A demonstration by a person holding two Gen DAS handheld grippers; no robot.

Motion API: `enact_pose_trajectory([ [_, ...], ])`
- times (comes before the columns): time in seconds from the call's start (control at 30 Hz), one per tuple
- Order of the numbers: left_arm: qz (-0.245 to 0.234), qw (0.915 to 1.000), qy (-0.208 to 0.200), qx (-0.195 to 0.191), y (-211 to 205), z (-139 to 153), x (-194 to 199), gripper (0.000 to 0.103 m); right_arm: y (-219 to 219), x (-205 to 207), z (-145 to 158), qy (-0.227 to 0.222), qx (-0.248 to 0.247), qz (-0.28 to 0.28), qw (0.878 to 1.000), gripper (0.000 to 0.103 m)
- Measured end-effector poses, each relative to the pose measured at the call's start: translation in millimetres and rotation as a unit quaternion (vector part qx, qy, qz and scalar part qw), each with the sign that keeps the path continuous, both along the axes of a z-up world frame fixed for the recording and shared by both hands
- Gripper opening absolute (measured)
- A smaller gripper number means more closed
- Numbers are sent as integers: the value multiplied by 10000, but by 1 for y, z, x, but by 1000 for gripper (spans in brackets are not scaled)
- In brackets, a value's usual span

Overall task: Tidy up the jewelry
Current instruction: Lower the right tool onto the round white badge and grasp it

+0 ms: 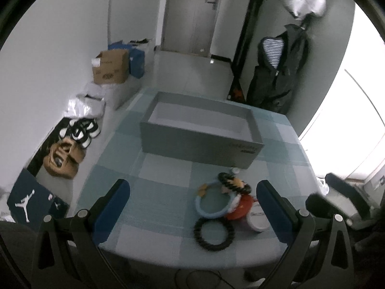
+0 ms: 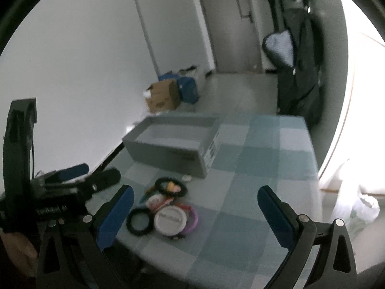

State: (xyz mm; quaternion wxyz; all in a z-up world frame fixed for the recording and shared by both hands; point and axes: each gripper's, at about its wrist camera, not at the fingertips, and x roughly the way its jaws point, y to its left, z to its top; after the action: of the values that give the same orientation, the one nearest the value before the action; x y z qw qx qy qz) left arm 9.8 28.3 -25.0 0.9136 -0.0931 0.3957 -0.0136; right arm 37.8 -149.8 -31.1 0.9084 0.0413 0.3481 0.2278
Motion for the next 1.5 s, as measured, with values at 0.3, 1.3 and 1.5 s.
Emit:
enact_pose_trajectory([
  [0.3,276,9985,454,-131,24,-13,8,102,23,13,-37,818,-282,482,9951,88],
  [1.3,-236,9926,1152,316,16,-34,0,102,46,7,-44,484,-992,775,9909,42],
  [1.5,-645,9908,1183,132,6,-35,-1,102,32,12,-33,397,-713,499,9954,42],
])
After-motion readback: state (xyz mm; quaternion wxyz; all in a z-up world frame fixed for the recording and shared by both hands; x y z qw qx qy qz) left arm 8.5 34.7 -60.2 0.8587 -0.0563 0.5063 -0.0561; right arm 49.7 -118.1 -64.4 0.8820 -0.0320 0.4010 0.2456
